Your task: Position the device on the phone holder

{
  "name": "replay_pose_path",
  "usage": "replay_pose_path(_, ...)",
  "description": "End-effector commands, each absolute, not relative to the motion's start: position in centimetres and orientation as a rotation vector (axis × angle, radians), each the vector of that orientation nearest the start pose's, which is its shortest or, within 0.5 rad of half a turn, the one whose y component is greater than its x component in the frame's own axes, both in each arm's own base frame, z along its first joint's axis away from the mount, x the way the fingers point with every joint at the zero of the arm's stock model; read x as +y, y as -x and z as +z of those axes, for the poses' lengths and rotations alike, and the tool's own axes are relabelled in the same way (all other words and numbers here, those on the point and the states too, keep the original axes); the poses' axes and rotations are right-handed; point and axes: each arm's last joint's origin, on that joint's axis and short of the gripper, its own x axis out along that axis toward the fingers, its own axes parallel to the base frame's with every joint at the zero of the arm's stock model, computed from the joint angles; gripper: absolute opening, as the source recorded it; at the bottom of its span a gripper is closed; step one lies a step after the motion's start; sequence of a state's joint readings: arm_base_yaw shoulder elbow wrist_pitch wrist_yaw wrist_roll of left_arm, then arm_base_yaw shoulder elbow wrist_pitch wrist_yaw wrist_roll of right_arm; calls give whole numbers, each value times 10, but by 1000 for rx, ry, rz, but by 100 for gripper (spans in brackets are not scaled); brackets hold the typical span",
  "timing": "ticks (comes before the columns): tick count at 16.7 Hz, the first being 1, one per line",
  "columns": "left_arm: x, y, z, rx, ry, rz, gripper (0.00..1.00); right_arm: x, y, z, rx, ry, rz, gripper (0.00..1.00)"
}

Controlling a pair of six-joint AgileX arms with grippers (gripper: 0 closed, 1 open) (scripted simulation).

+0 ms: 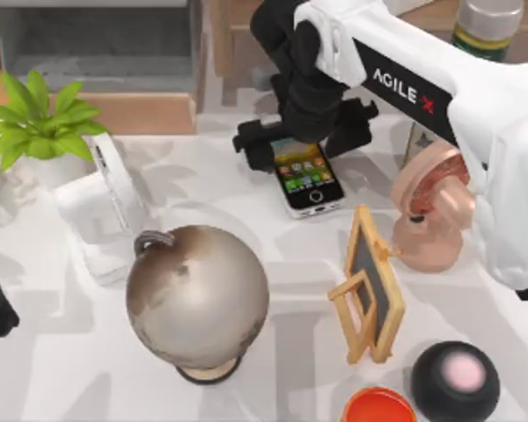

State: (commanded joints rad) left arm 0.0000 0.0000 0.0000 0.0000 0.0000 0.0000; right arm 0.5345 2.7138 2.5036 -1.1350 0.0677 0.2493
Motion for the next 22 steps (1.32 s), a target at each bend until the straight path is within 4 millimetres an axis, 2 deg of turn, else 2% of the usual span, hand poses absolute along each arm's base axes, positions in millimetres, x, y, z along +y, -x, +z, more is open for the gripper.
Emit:
replay_pose_path(3, -1, -106, 160, 0, 0, 0, 100, 280, -462, 131, 1327, 197, 249, 0)
replay_pose_path(9, -1, -106, 160, 0, 0, 0, 100, 280, -462, 135, 1320, 190, 255, 0)
replay_pose_path(13, -1, -106, 160, 0, 0, 0, 100, 279, -452, 172, 1276, 133, 341, 0)
replay_pose_path(16, -1, -106, 160, 0, 0, 0, 100, 269, -437, 208, 1241, 71, 450, 0)
replay_pose_path(19, -1, -106, 160, 0, 0, 0, 100, 248, -415, 243, 1188, 2, 584, 0)
replay_pose_path(22, -1, -106, 160, 0, 0, 0, 100, 216, -388, 272, 1104, -65, 725, 0)
